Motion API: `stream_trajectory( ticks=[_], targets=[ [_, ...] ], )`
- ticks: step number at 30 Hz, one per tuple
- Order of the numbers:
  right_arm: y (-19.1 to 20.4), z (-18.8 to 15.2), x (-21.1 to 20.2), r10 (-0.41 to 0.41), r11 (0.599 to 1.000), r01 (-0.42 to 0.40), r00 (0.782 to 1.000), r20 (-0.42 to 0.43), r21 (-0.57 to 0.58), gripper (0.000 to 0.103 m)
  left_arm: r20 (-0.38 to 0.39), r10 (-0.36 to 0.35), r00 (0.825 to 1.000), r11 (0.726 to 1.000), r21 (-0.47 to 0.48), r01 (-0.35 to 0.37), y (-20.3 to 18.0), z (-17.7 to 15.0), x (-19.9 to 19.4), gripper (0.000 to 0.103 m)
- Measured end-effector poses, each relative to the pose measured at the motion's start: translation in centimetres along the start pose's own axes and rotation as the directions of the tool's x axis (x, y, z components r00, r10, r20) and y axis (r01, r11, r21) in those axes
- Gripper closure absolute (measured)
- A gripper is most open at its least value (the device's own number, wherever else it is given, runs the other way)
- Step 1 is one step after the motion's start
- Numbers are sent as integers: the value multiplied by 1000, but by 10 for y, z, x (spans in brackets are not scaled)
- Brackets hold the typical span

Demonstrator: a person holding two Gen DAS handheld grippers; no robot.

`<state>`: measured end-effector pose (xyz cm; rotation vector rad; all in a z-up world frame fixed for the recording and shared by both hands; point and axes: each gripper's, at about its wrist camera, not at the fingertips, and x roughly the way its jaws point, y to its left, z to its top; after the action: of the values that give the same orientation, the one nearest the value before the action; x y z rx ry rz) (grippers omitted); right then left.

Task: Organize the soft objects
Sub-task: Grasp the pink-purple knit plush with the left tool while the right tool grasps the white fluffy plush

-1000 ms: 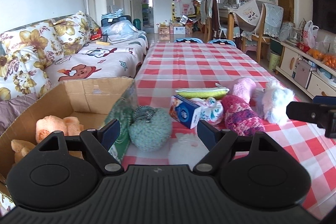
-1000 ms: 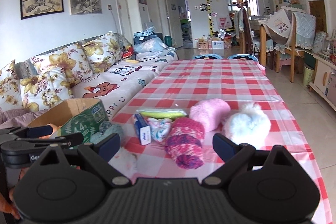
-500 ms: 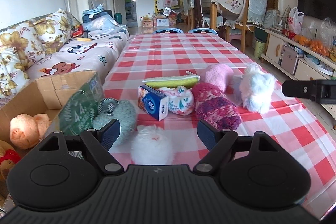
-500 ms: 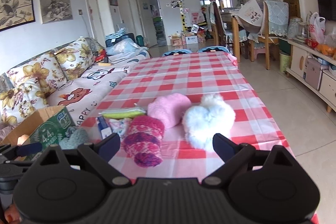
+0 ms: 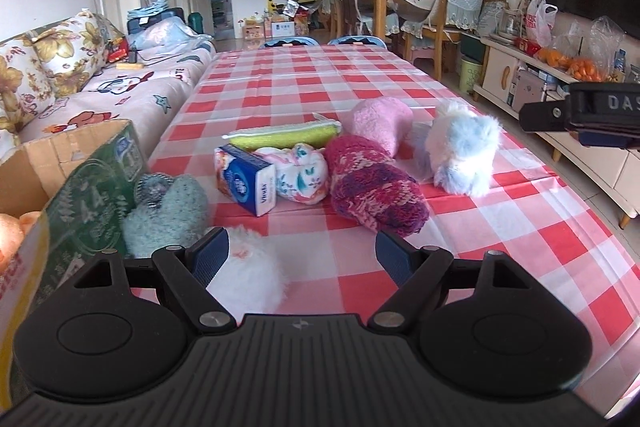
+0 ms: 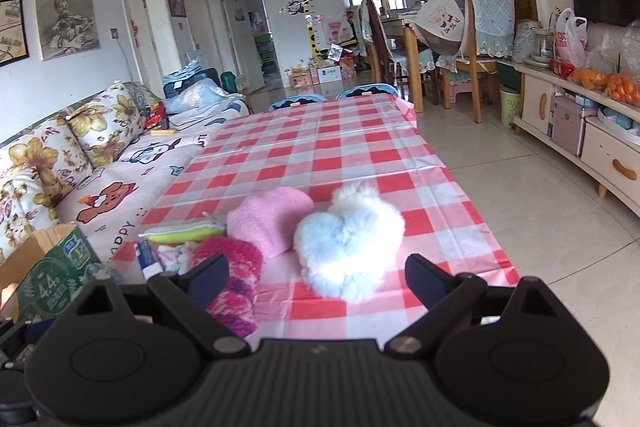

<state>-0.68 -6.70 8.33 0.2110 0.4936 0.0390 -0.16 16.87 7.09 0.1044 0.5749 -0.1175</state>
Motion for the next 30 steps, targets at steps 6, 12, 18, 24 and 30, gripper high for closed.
stream_trajectory(
  ticks=[6, 12, 18, 24, 30],
  targets=[
    [-14, 9, 29, -35, 998, 36, 999, -19, 47, 3, -14, -63, 998, 997, 35, 64, -19, 5, 19, 3],
    [-36, 15, 76, 28, 983, -16, 998, -60, 184, 1, -32, -135, 990, 991, -12, 135, -28, 14, 43, 3],
    [-41, 14, 116, 60, 984, -41, 993, -105, 173, 1, -35, -164, 986, 986, -28, 163, -41, 28, 70, 3],
    [-41, 12, 145, 74, 983, -46, 985, -153, 180, 1, -51, -173, 984, 985, -38, 171, -53, 39, 98, 3],
    [-45, 7, 163, 69, 981, -33, 979, -190, 190, 1, -72, -150, 986, 988, -42, 147, -54, 44, 119, 3]
  ],
)
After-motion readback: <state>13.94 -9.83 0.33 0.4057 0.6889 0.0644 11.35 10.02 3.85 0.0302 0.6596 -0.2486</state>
